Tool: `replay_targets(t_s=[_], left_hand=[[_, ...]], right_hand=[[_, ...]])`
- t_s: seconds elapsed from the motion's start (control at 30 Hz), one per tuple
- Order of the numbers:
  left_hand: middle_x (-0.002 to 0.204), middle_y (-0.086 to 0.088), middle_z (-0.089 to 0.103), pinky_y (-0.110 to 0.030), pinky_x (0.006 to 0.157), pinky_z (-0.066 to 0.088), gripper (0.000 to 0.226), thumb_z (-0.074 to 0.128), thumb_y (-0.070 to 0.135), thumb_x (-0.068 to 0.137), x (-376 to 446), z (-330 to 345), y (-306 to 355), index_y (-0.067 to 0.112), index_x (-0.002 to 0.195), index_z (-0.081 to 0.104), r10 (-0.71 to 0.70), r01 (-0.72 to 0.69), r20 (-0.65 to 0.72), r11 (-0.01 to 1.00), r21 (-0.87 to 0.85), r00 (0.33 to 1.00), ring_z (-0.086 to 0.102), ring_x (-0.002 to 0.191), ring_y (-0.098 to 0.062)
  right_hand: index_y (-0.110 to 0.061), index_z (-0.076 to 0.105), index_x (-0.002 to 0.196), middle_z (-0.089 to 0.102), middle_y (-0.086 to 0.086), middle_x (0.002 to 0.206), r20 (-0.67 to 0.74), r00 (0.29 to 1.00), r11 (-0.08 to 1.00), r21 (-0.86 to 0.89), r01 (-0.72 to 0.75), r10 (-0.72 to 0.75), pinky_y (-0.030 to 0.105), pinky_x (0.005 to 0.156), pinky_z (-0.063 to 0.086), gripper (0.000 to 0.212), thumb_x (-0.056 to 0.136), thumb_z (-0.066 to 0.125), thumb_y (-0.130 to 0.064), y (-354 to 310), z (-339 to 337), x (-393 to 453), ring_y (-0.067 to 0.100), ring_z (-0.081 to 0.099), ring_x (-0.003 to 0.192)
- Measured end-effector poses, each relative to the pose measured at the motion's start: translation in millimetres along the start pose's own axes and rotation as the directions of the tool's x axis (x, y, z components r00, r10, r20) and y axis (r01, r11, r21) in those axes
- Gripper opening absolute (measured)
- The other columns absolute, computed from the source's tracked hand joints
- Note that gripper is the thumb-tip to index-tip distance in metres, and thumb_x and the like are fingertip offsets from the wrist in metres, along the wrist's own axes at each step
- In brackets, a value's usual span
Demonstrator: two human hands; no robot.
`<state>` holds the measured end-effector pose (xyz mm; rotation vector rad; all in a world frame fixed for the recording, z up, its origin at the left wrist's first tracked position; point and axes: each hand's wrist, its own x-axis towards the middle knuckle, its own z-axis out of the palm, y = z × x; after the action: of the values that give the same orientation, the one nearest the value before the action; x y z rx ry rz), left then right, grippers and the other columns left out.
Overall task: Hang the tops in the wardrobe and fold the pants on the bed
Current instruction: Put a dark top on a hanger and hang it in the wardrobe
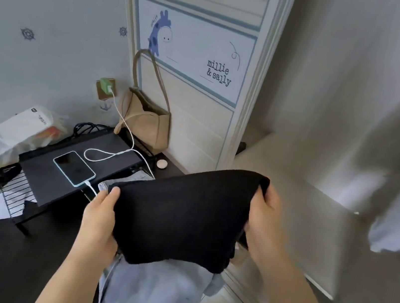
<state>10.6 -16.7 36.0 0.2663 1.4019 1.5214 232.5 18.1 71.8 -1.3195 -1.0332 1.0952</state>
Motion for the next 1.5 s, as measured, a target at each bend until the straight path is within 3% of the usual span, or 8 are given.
replay_targets(t_s=[0.17, 0.4, 0.67, 0.83, 1.0, 1.2, 1.37, 1.5], left_hand=[[0.075, 0.006, 0.069, -0.027, 0.065, 0.049, 0.005, 0.065, 0.021, 0.093, -46, 51, 34, 0.016, 0.094, 0.064, 0.357, -0.379, 0.138, 0.906, 0.189, 0.924, 0.063, 0.074, -0.012], [0.090, 0.005, 0.074, -0.026, 0.076, 0.054, 0.022, 0.063, 0.004, 0.091, -99, 142, 33, 0.026, 0.091, 0.066, 0.432, -0.556, 0.523, 0.825, 0.101, 0.735, 0.070, 0.089, -0.013], [0.094, 0.019, 0.072, -0.016, 0.076, 0.054, 0.034, 0.059, -0.001, 0.091, -149, 233, 52, 0.030, 0.103, 0.066, 0.534, -0.761, 0.715, 0.649, -0.005, 0.451, 0.067, 0.091, 0.002], [0.092, 0.011, 0.072, -0.020, 0.081, 0.055, 0.030, 0.060, -0.001, 0.089, -173, 282, 63, 0.025, 0.101, 0.068, 0.586, -0.820, 0.732, 0.569, -0.064, 0.349, 0.068, 0.089, 0.001], [0.093, 0.007, 0.071, -0.031, 0.090, 0.056, 0.029, 0.063, 0.002, 0.087, -177, 311, 82, 0.028, 0.098, 0.067, 0.647, -0.854, 0.703, 0.508, -0.110, 0.294, 0.068, 0.091, -0.003], [0.092, 0.004, 0.074, -0.039, 0.091, 0.056, 0.027, 0.067, 0.005, 0.085, -181, 340, 92, 0.029, 0.098, 0.066, 0.616, -0.886, 0.747, 0.457, -0.080, 0.250, 0.070, 0.089, -0.008], [0.092, 0.004, 0.073, -0.034, 0.081, 0.060, 0.026, 0.068, 0.005, 0.087, -191, 347, 80, 0.024, 0.104, 0.067, 0.552, -0.808, 0.769, 0.583, -0.080, 0.322, 0.070, 0.085, -0.007], [0.091, 0.008, 0.073, -0.022, 0.081, 0.056, 0.030, 0.067, 0.004, 0.085, -210, 344, 76, 0.020, 0.110, 0.067, 0.495, -0.862, 0.844, 0.501, -0.084, 0.205, 0.068, 0.087, -0.001]], right_hand=[[-0.015, 0.064, 0.090, 0.066, 0.011, 0.090, -0.178, 0.970, 0.986, -0.024, 0.164, -0.166, 0.044, 0.079, 0.052, 0.021, 0.099, 0.045, -0.017, -36, -73, -5, 0.027, 0.061, 0.085], [-0.015, 0.066, 0.092, 0.068, 0.002, 0.089, -0.411, 0.898, 0.959, 0.152, 0.238, -0.158, 0.036, 0.084, 0.054, 0.022, 0.100, 0.047, -0.020, -73, -158, -20, 0.014, 0.064, 0.086], [-0.024, 0.045, 0.057, 0.040, -0.014, 0.054, -0.623, 0.712, 0.910, 0.003, 0.415, -0.323, 0.018, 0.051, 0.033, 0.042, 0.099, 0.048, -0.022, -110, -223, -21, 0.001, 0.036, 0.055], [-0.017, 0.050, 0.074, 0.047, -0.006, 0.066, -0.587, 0.757, 0.958, -0.176, 0.225, -0.286, 0.020, 0.056, 0.036, 0.023, 0.096, 0.045, -0.019, -88, -250, -15, 0.005, 0.043, 0.059], [0.000, 0.047, 0.073, 0.042, 0.007, 0.065, -0.568, 0.816, 0.981, -0.193, -0.006, -0.107, 0.031, 0.058, 0.031, 0.038, 0.097, 0.044, -0.029, -49, -270, -3, 0.019, 0.040, 0.063], [-0.014, 0.057, 0.093, 0.058, 0.001, 0.087, -0.587, 0.754, 0.903, -0.430, 0.017, -0.294, 0.029, 0.071, 0.039, 0.014, 0.095, 0.044, -0.009, -58, -264, -3, 0.018, 0.053, 0.083], [-0.029, 0.026, 0.142, 0.044, -0.015, 0.131, -0.300, 0.859, 0.880, -0.371, 0.297, -0.416, 0.026, 0.100, 0.039, 0.071, 0.084, 0.068, -0.027, -84, -211, -19, -0.002, 0.046, 0.115], [-0.035, 0.013, 0.142, 0.042, -0.009, 0.138, -0.192, 0.899, 0.850, -0.447, 0.278, -0.395, 0.034, 0.101, 0.040, 0.094, 0.071, 0.071, -0.057, -99, -173, 11, 0.015, 0.045, 0.128]])
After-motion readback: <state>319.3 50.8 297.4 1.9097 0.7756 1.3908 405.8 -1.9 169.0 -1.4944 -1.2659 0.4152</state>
